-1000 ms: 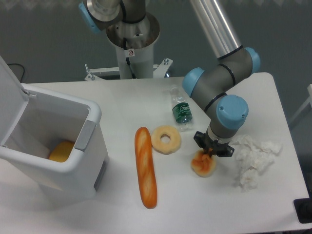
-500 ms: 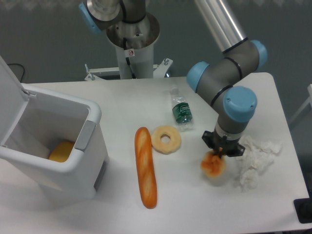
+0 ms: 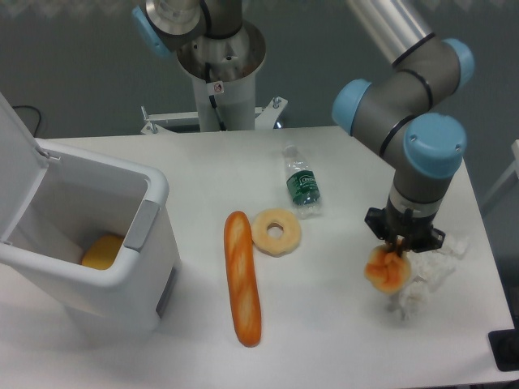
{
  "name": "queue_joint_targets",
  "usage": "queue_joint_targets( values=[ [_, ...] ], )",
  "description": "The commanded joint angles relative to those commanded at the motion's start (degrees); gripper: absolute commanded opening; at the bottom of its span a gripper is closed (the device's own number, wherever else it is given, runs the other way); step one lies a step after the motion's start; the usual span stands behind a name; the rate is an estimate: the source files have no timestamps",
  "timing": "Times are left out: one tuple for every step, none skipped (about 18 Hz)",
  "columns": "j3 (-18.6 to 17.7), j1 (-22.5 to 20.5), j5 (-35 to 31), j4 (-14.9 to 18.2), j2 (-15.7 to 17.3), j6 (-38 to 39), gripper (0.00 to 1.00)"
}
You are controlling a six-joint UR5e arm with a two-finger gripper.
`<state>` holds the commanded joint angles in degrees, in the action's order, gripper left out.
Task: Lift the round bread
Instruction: 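Lift the gripped roll up off the table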
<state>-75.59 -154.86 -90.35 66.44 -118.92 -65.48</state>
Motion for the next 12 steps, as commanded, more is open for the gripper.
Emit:
queue_joint_targets(
  values=[
    [0.6,-0.3,0.0,0.7,0.1,-0.4,0.00],
    [1.0,-0.2,-0.3,0.9,0.1,-1.1,0.00],
    [1.0,-0.1,-0.9,0.9,0.2,-2.1,0.00],
    [1.0,0.0,-2.1,1.0,0.4,-3.3,0.00],
    [1.0,0.0,-3.0,1.1,0.8,-4.8,0.00],
    [1.0,-0.1,-3.2,1.7,1.0,-5.8,0.00],
    [1.1,-0.1,-3.3,2.9,1.4,-6.5,0.00],
    [1.1,-0.2,-3.3,3.6,1.7,-6.8,0.00],
    [1.2,-0.2,-3.3,3.8,2.0,-6.9,0.00],
    [1.2,-0.2,-3.4,4.0,2.5,-7.1,0.00],
    [1.2,-0.2,-3.9,4.2,2.6,-7.8,0.00],
    [1.1,-0.2,-4.3,4.4,3.1,-8.6,0.00]
  ],
)
